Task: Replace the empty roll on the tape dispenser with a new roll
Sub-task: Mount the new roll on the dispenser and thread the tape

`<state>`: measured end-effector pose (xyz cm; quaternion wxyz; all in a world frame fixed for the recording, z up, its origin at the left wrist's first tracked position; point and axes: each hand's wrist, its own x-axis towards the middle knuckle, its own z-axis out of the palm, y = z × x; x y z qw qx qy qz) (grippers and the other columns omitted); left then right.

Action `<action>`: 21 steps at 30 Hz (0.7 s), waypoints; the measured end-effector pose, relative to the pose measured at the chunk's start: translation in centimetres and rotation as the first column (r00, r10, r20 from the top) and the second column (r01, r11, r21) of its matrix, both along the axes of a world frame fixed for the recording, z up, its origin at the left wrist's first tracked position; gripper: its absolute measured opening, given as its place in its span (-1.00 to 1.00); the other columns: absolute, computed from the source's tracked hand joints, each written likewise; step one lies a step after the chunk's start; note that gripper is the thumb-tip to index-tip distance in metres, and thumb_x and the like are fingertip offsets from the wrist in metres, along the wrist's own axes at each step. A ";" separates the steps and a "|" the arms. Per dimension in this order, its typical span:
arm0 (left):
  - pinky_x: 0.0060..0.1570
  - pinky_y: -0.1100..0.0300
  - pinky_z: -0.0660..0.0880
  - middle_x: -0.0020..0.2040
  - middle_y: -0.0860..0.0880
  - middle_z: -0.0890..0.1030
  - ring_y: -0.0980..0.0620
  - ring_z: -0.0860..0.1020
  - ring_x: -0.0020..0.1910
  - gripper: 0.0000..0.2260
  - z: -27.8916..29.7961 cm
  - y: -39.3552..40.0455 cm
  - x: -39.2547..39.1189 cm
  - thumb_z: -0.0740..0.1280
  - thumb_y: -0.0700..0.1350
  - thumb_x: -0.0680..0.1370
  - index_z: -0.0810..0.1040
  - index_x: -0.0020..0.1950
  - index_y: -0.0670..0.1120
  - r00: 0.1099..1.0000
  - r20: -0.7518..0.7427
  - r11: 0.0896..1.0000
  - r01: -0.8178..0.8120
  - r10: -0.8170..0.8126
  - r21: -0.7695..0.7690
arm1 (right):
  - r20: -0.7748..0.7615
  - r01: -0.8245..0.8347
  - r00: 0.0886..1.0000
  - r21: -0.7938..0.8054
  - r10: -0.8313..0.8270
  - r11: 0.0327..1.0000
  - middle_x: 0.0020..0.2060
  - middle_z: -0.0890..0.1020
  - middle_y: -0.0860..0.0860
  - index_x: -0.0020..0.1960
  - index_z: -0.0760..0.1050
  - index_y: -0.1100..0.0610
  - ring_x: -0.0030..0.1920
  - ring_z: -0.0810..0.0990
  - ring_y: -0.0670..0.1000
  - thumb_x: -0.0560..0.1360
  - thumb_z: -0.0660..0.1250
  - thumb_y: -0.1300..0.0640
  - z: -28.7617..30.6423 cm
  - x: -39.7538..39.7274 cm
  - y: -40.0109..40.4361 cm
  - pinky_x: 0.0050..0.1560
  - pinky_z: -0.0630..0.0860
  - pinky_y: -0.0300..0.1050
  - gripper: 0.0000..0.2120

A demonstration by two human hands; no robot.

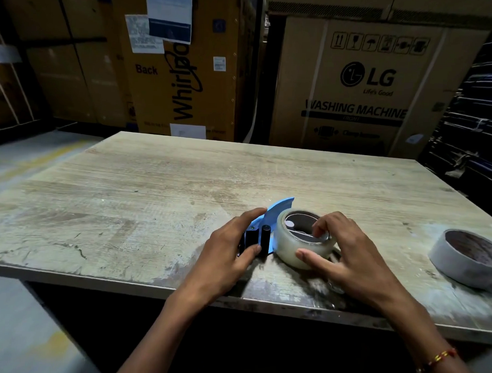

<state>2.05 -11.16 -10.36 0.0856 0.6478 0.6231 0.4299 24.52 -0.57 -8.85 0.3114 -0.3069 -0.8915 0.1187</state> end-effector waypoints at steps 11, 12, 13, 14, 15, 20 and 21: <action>0.10 0.16 0.48 0.26 0.10 0.55 0.10 0.54 0.10 -0.36 -0.1 -0.4 0.9 0.37 -0.19 0.52 0.24 0.50 0.24 0.999 0.005 0.999 -0.051 0.050 0.016 | 0.063 0.375 0.914 0.241 -0.400 0.895 -0.11 0.54 -0.11 -0.07 0.40 -0.03 -0.01 0.46 0.08 0.40 0.11 -0.49 -0.4 -3.2 -2.6 -0.24 0.47 -0.05 -0.47; 0.06 0.15 0.49 0.21 0.09 0.57 0.09 0.55 0.03 -0.34 -0.1 -0.4 0.9 0.37 -0.18 0.52 0.21 0.50 0.27 0.999 0.021 0.999 -0.050 0.050 0.008 | 0.066 0.377 0.913 0.235 -0.402 0.896 -0.09 0.55 -0.11 -0.04 0.41 -0.04 0.02 0.47 0.09 0.41 0.11 -0.49 -0.3 -3.3 -2.7 -0.20 0.50 -0.02 -0.47; 0.03 0.12 0.51 0.14 0.08 0.60 0.07 0.56 -0.04 -0.32 -0.1 -0.3 0.9 0.37 -0.17 0.52 0.17 0.50 0.29 0.998 0.046 0.999 -0.048 0.048 -0.001 | 0.065 0.365 0.919 0.227 -0.388 0.903 -0.06 0.55 -0.12 0.00 0.43 -0.06 0.07 0.46 0.09 0.42 0.12 -0.49 -0.2 -3.3 -2.7 -0.13 0.52 0.00 -0.48; 0.01 0.08 0.53 0.06 0.06 0.61 0.04 0.57 -0.08 -0.30 -0.2 -0.3 0.9 0.38 -0.17 0.52 0.14 0.49 0.32 0.996 0.071 0.999 -0.045 0.045 -0.008 | 0.062 0.335 0.932 0.225 -0.356 0.915 -0.03 0.56 -0.13 0.04 0.46 -0.08 0.14 0.44 0.09 0.44 0.12 -0.47 0.2 -3.3 -2.7 -0.06 0.52 0.01 -0.50; 0.01 0.05 0.54 0.02 0.06 0.60 0.02 0.59 -0.09 -0.29 -0.2 -0.2 0.8 0.38 -0.15 0.51 0.11 0.48 0.33 0.995 0.092 0.999 -0.044 0.045 -0.014 | 0.054 0.284 0.951 0.230 -0.304 0.931 0.00 0.56 -0.13 0.09 0.49 -0.09 0.18 0.41 0.07 0.47 0.14 -0.43 0.7 -3.2 -2.5 0.00 0.51 -0.01 -0.53; 0.06 -0.02 0.55 0.08 0.08 0.61 0.02 0.64 -0.04 -0.31 -0.3 -0.1 0.5 0.41 -0.11 0.51 0.13 0.47 0.33 0.985 0.164 0.999 -0.042 0.046 -0.031 | 0.162 -0.078 0.986 0.248 0.038 0.966 -0.07 0.62 -0.07 0.06 0.64 0.02 -0.02 0.49 0.06 0.54 0.41 0.04 5.1 -4.3 0.1 -0.17 0.47 -0.04 -0.87; 0.07 -0.01 0.56 0.08 0.09 0.61 0.03 0.64 -0.03 -0.31 -0.3 -0.2 0.5 0.42 -0.11 0.51 0.15 0.47 0.32 0.983 0.177 0.999 -0.041 0.047 -0.035 | 0.237 -0.136 0.969 0.255 0.075 0.957 -0.07 0.63 -0.07 0.07 0.65 0.02 -0.05 0.50 0.05 0.53 0.43 0.09 5.9 -4.9 0.6 -0.19 0.49 -0.01 -0.87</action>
